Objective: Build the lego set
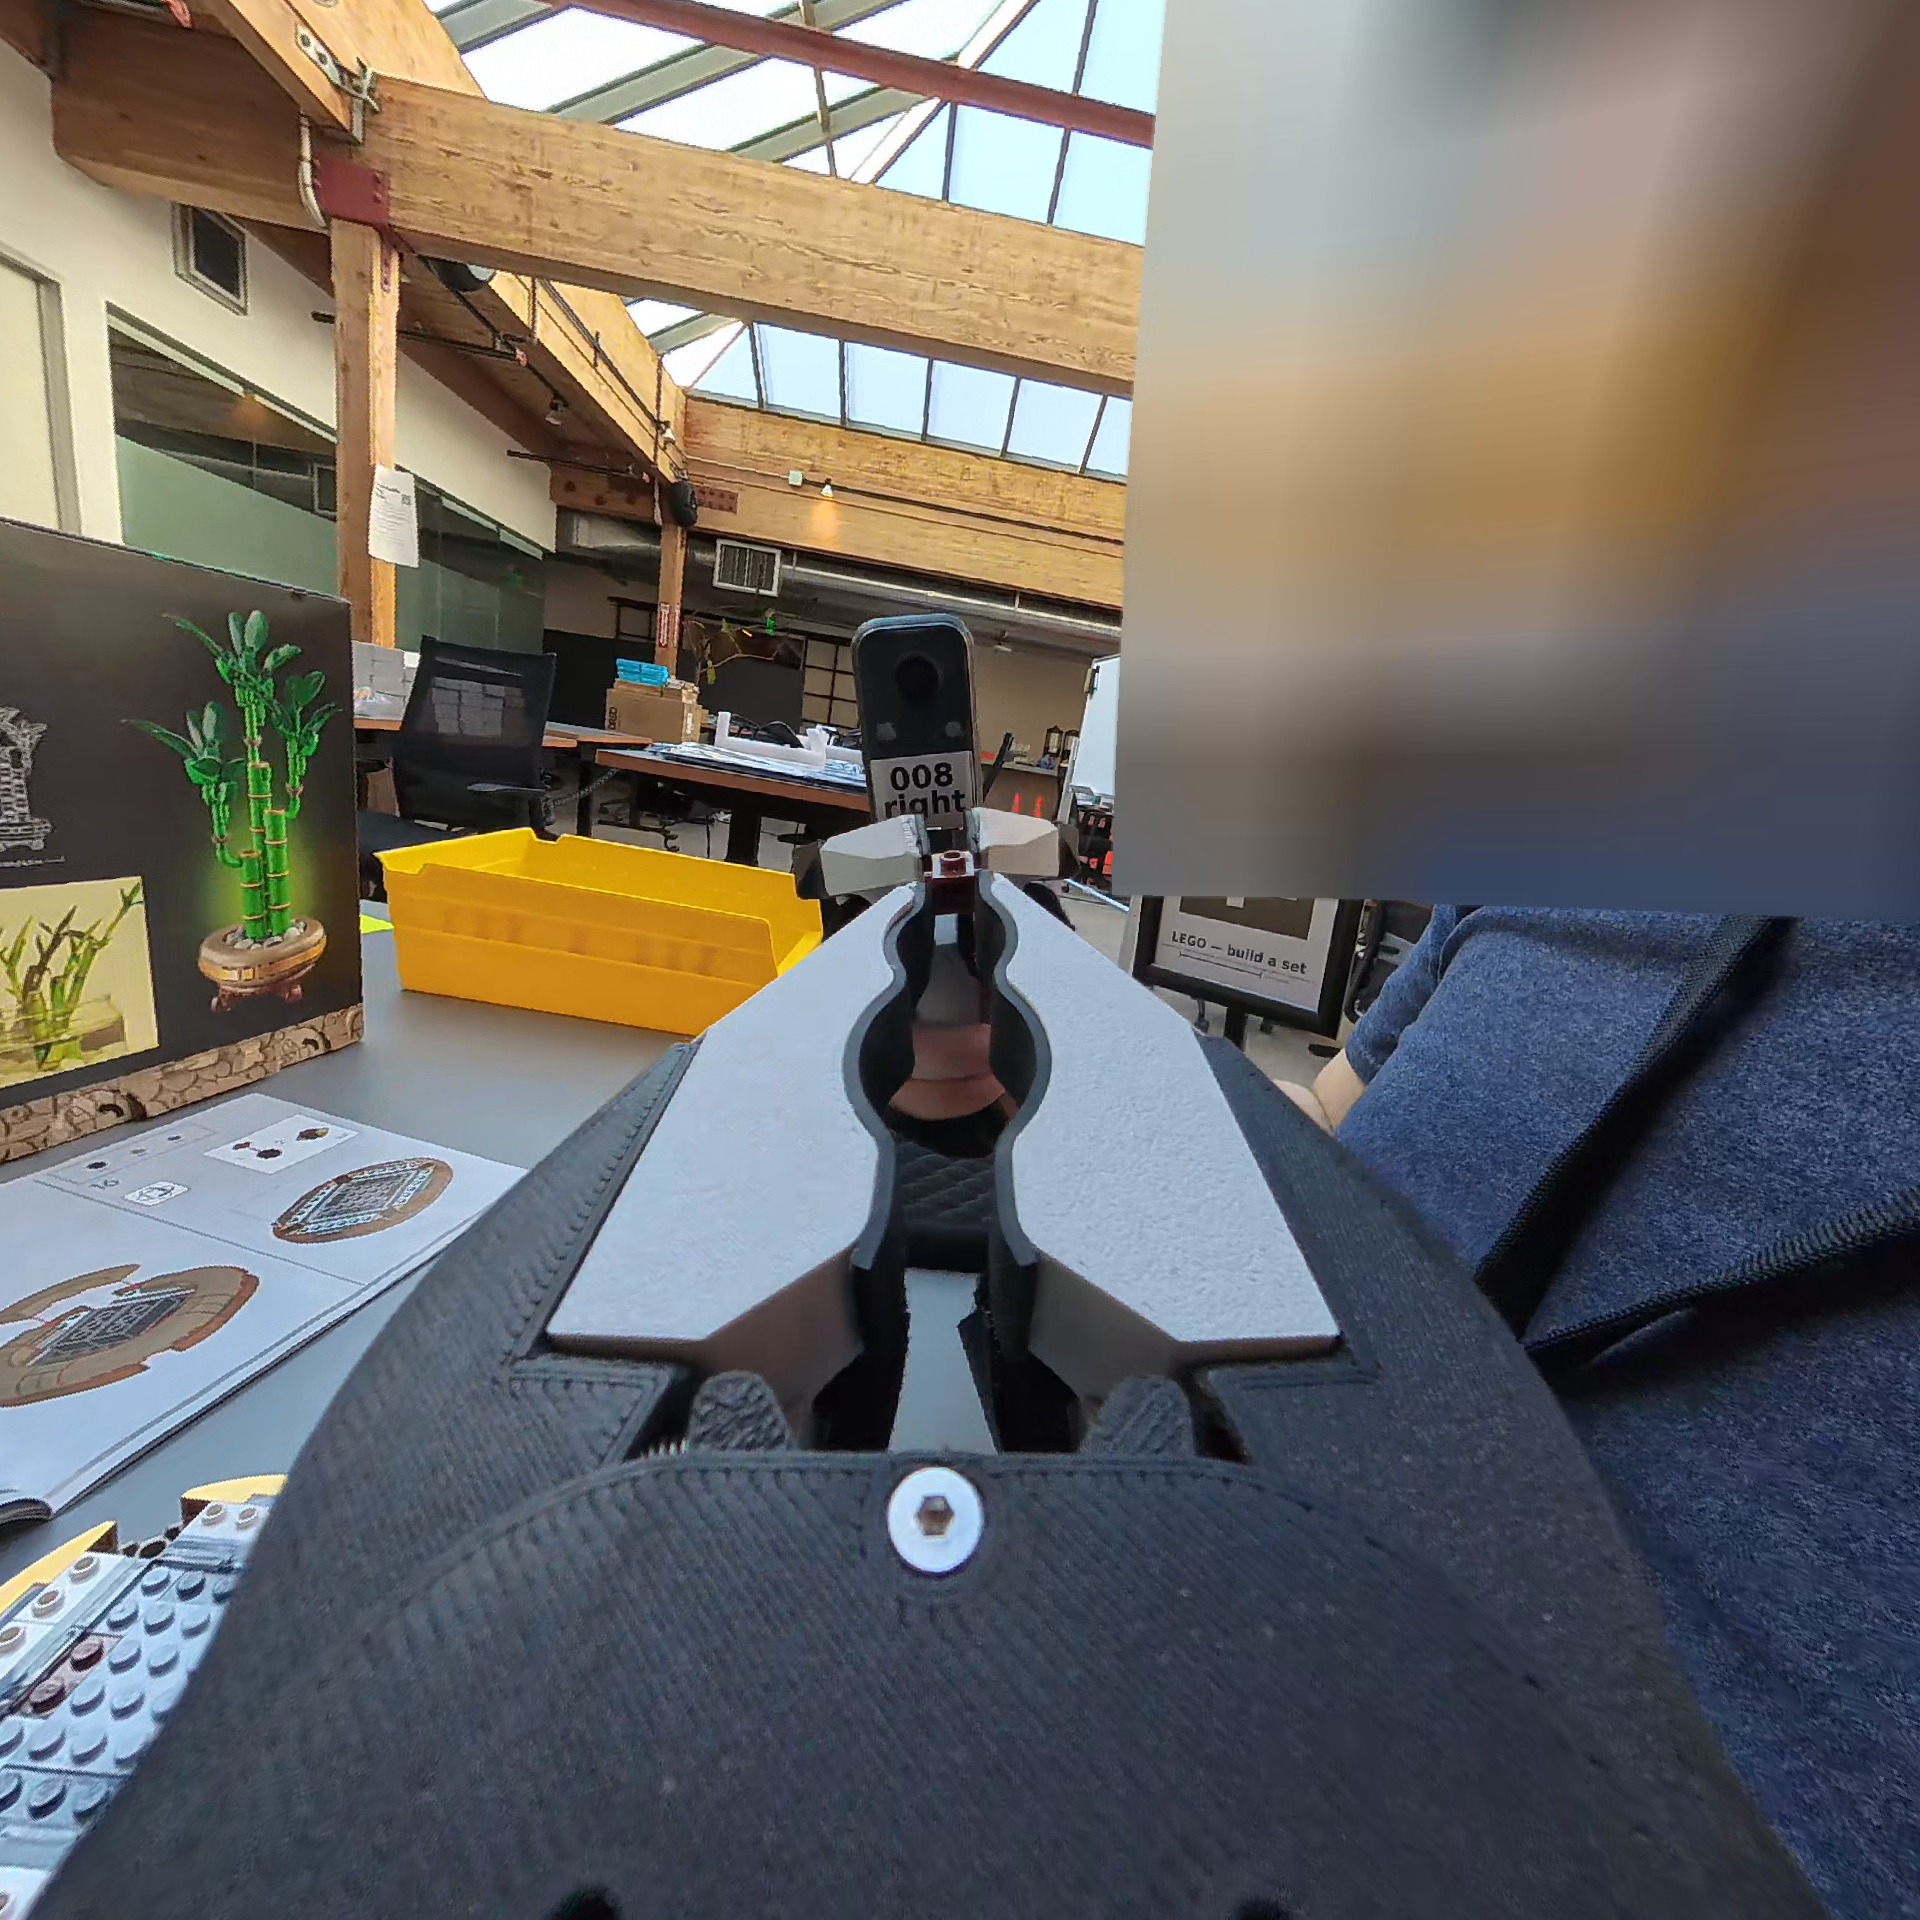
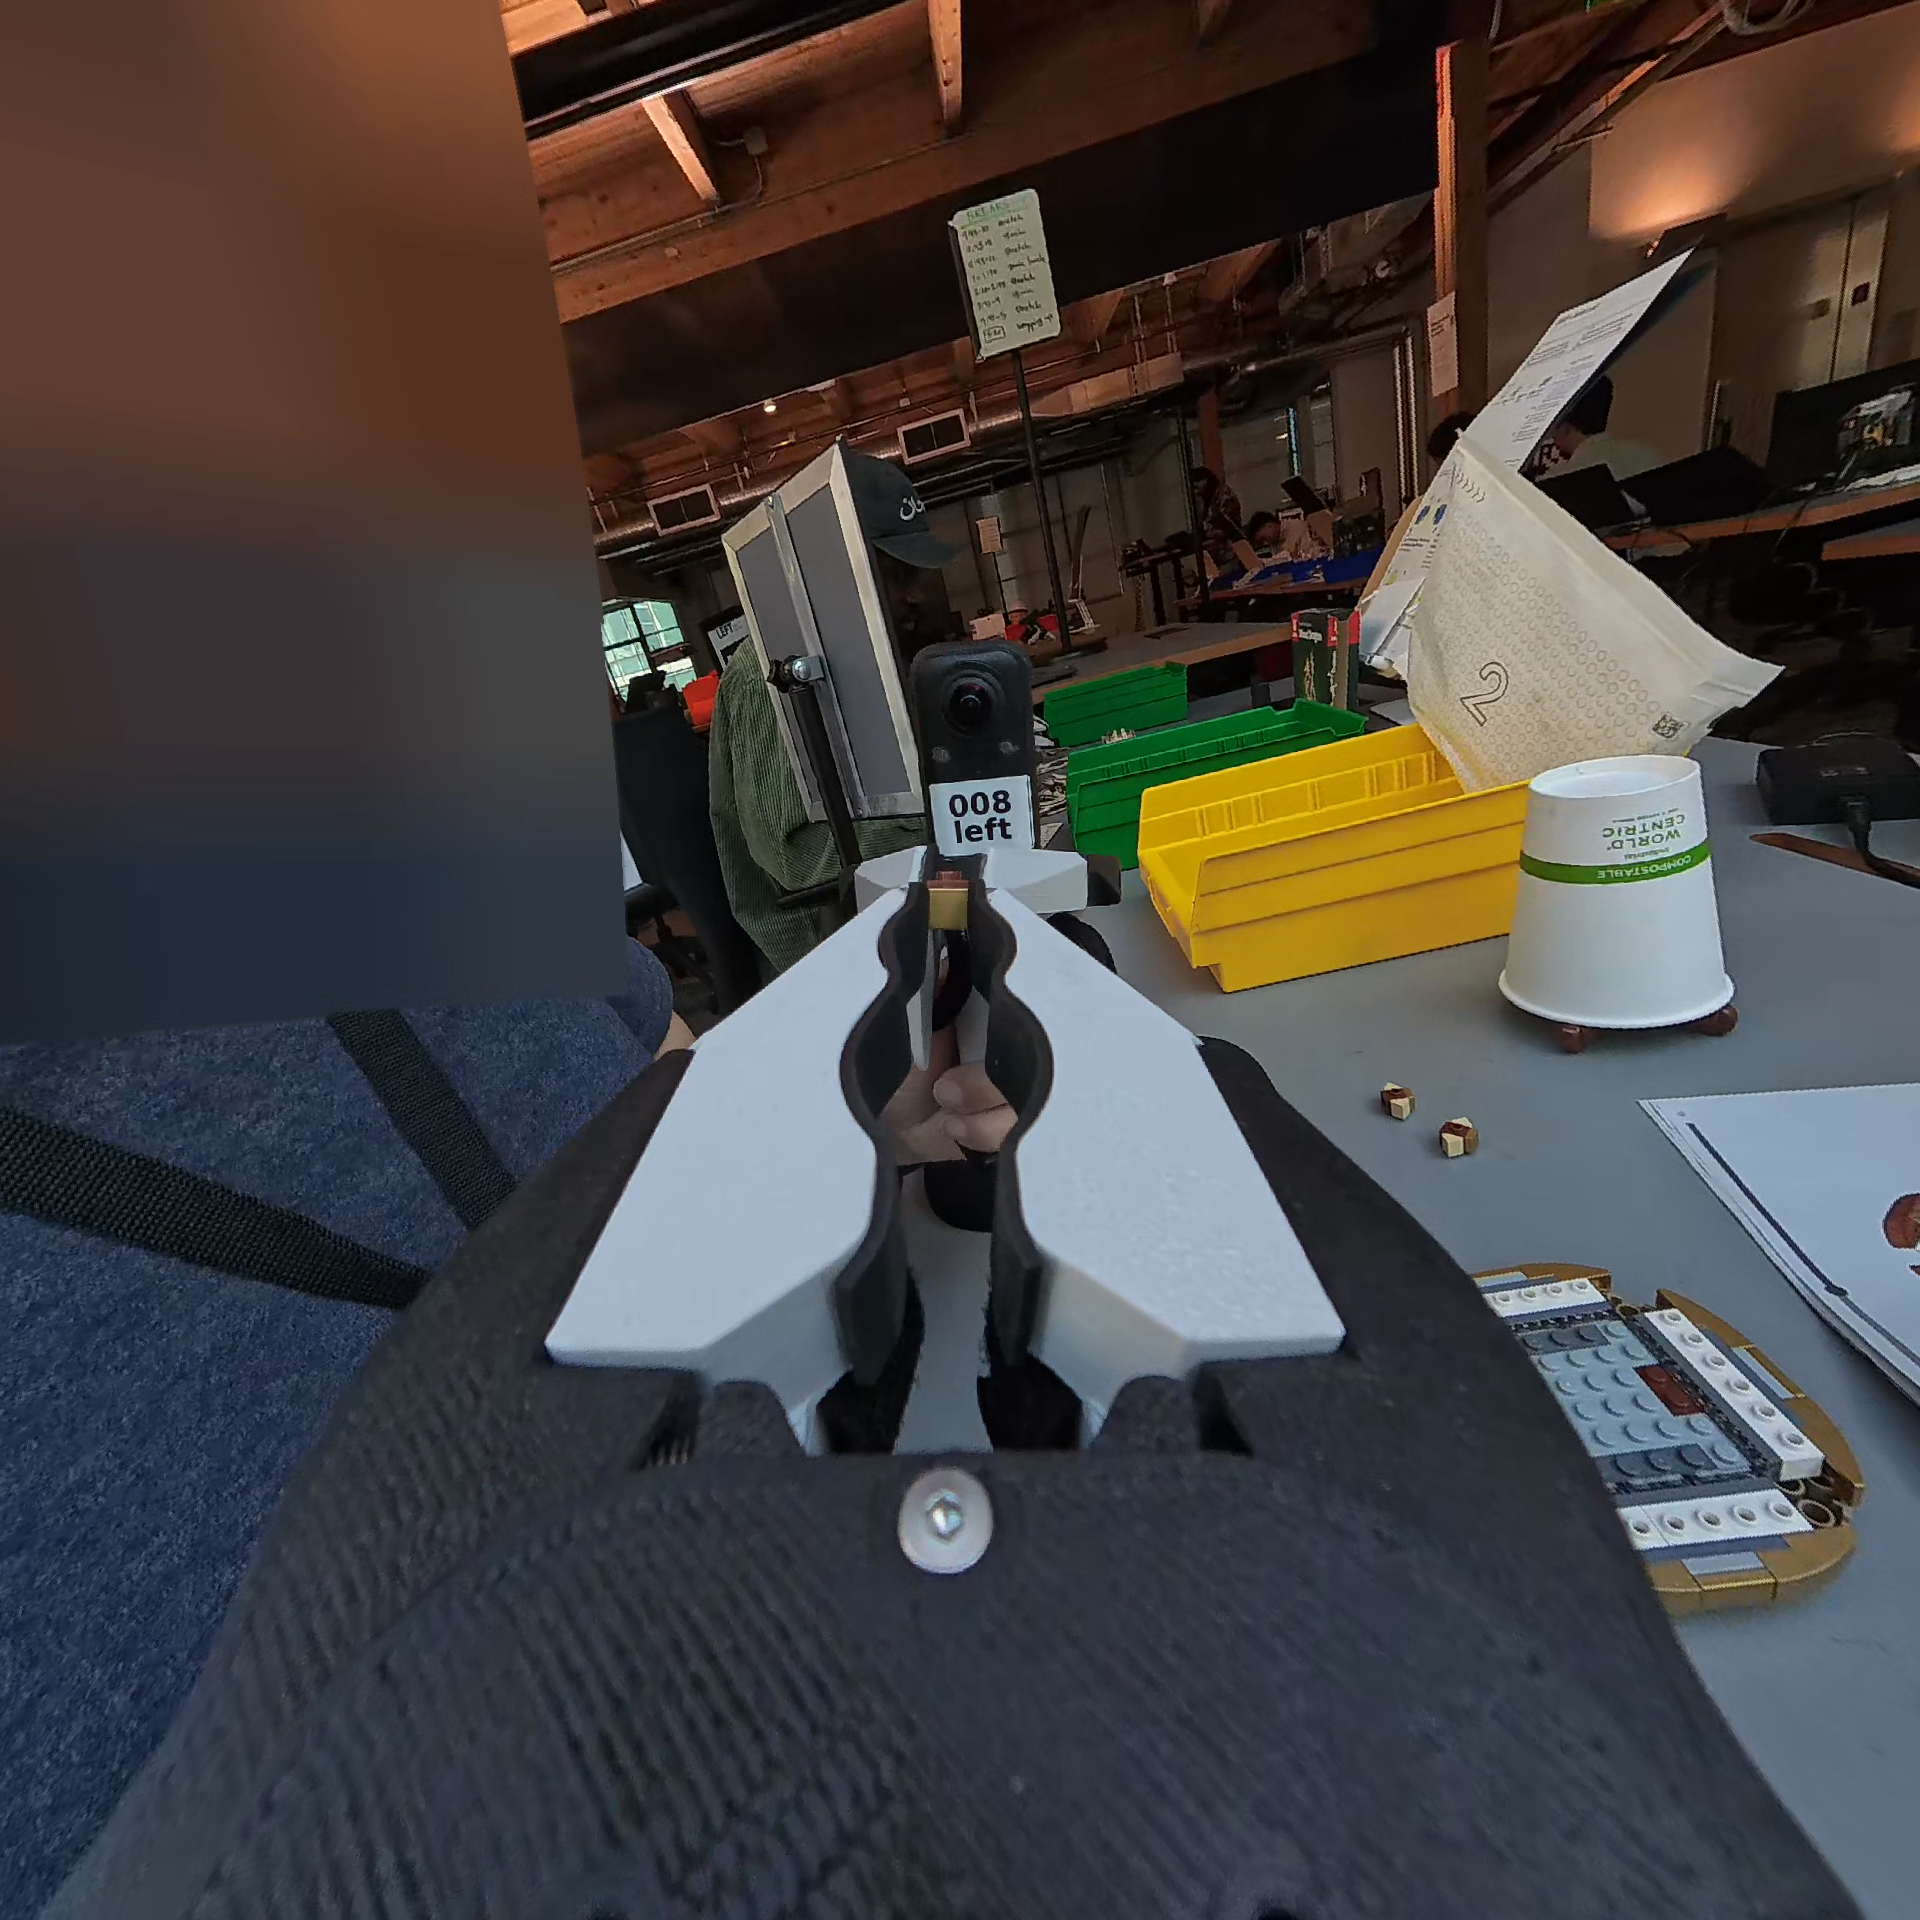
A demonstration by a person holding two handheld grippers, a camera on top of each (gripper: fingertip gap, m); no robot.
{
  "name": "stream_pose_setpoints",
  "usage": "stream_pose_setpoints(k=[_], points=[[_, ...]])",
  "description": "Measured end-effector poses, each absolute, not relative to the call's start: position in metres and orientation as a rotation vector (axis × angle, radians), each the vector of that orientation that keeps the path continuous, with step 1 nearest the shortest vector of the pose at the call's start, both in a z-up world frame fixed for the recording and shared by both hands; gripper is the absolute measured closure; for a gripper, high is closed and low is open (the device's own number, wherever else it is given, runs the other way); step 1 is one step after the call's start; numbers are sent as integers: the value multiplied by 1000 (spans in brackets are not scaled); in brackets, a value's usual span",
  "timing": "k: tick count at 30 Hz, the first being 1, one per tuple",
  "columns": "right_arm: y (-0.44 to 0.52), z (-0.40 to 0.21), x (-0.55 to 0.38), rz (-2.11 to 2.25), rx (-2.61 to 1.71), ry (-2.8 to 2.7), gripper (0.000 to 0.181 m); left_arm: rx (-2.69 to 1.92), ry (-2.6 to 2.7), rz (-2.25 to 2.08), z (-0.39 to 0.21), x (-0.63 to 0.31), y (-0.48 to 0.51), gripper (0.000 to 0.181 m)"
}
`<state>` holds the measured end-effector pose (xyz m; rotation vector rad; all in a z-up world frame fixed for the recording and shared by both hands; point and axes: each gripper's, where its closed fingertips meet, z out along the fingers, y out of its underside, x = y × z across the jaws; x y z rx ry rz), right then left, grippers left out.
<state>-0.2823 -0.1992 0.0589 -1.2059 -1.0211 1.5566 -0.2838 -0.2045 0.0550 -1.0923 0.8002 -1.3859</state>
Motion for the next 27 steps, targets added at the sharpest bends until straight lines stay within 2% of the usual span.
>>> stream_pose_setpoints(k=[27], points=[[-198, 50, -279, 1503, -1245, -1082, 175, -1262, 887, -1368, 45, -278, -204, 176]])
